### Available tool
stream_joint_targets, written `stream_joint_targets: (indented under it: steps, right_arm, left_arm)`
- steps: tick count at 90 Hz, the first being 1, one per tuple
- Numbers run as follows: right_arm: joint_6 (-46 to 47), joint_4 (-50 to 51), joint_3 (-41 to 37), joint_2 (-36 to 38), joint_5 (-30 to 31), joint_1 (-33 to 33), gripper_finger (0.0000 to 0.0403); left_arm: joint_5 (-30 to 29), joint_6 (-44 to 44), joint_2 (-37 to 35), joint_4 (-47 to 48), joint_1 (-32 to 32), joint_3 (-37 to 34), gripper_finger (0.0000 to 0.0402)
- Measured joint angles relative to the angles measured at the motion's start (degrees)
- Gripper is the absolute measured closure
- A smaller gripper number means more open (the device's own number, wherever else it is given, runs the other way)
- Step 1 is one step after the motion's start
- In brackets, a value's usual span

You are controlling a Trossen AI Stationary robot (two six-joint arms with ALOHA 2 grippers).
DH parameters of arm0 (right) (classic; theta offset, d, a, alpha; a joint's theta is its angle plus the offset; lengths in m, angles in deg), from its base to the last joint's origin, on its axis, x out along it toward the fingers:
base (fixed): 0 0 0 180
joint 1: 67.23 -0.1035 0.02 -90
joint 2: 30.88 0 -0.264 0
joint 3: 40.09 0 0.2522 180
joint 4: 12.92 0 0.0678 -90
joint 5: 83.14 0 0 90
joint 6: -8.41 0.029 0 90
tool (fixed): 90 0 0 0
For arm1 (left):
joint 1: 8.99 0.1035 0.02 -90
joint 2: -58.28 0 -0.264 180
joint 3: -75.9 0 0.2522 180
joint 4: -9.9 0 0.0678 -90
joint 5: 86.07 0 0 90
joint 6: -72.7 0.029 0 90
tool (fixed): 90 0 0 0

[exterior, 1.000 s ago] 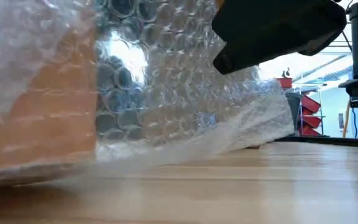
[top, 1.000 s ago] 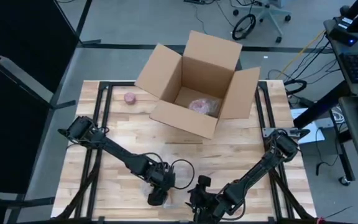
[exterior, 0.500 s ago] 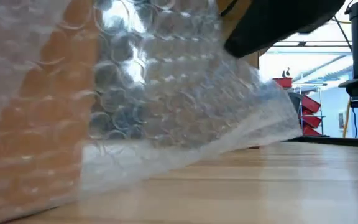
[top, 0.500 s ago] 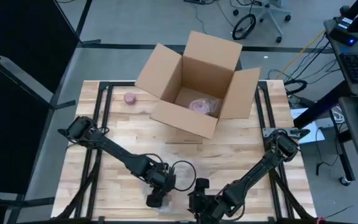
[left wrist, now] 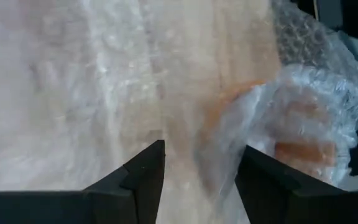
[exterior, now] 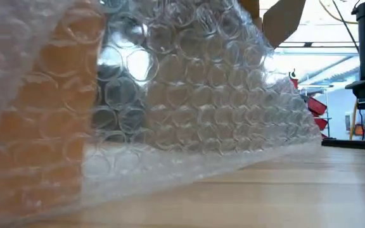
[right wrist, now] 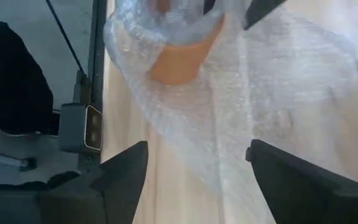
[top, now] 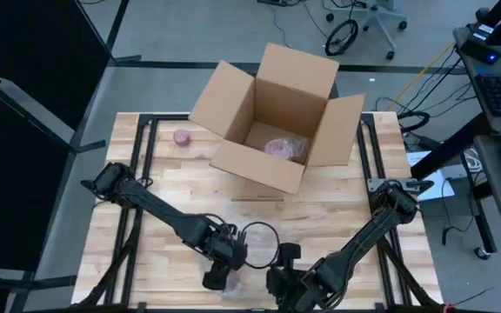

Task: Wrap mug
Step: Wrap the yellow mug in the bubble wrap

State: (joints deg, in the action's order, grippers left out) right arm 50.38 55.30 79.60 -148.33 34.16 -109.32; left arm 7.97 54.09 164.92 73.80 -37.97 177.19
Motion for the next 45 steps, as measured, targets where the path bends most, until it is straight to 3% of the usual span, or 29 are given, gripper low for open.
stream_joint_targets:
  steps: [14,26,45]
  right_arm:
    - [5.0,7.3,0.4,0.6,-0.6,1.8,0.0137]
    - [4.2,9.5,0.4,0.9,-0.6,5.2,0.0137]
    - [-0.8,0.0,-6.5,0.9,-4.9,12.7,0.0138]
  left_arm:
    - [-1.4,2.3,-3.1,6.9,-0.6,2.1,0.0236]
    - [-8.2,1.2,-8.6,11.1,-1.3,2.1,0.0246]
    - [-13.8,-4.0,-18.0,14.1,-4.4,-1.3,0.0264]
